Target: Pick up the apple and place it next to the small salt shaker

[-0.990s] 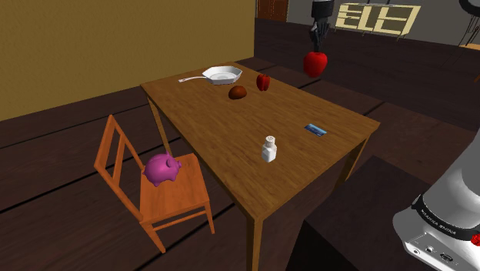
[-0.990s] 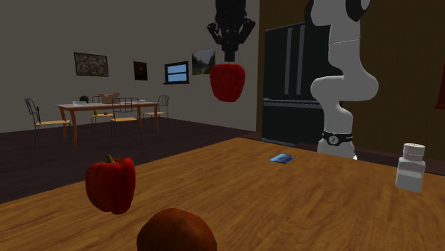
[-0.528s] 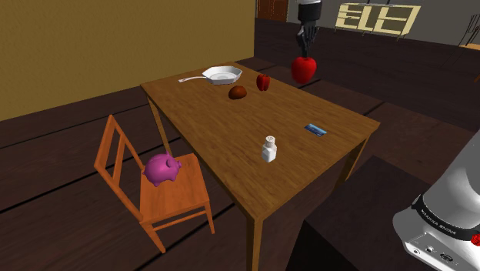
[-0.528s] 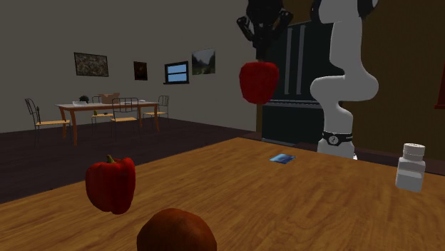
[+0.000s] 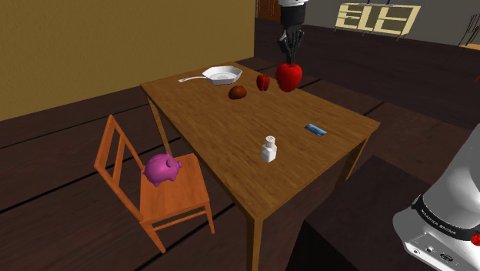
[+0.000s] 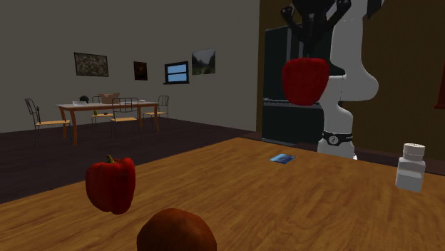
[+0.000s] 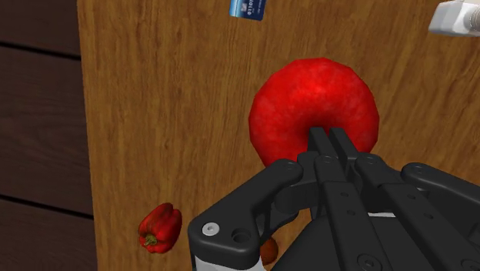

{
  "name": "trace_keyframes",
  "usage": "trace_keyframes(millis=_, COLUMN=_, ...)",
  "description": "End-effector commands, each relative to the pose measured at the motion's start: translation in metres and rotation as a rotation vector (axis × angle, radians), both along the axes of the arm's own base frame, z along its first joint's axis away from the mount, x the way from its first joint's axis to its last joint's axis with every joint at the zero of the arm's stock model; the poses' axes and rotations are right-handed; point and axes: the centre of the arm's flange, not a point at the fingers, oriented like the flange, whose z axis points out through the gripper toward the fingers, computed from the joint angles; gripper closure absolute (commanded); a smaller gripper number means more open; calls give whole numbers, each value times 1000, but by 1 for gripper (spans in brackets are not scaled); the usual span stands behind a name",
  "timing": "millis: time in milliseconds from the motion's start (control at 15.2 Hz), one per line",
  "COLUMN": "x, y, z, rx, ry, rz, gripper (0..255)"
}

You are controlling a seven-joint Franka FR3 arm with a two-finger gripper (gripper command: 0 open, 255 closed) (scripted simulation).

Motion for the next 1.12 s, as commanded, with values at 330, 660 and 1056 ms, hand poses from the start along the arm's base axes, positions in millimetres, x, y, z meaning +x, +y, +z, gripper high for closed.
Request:
trace_keyframes(millis=330, x=-10, y=91, z=2, rx=0, ry=0, rz=-1, gripper=255)
trace_keyframes(millis=660, x=-18, y=156, z=2, rx=0, ry=0, rz=-1, gripper=255)
trace_keyframes(millis=1056, x=-27, y=234, z=2, rx=0, ry=0, rz=-1, gripper=255)
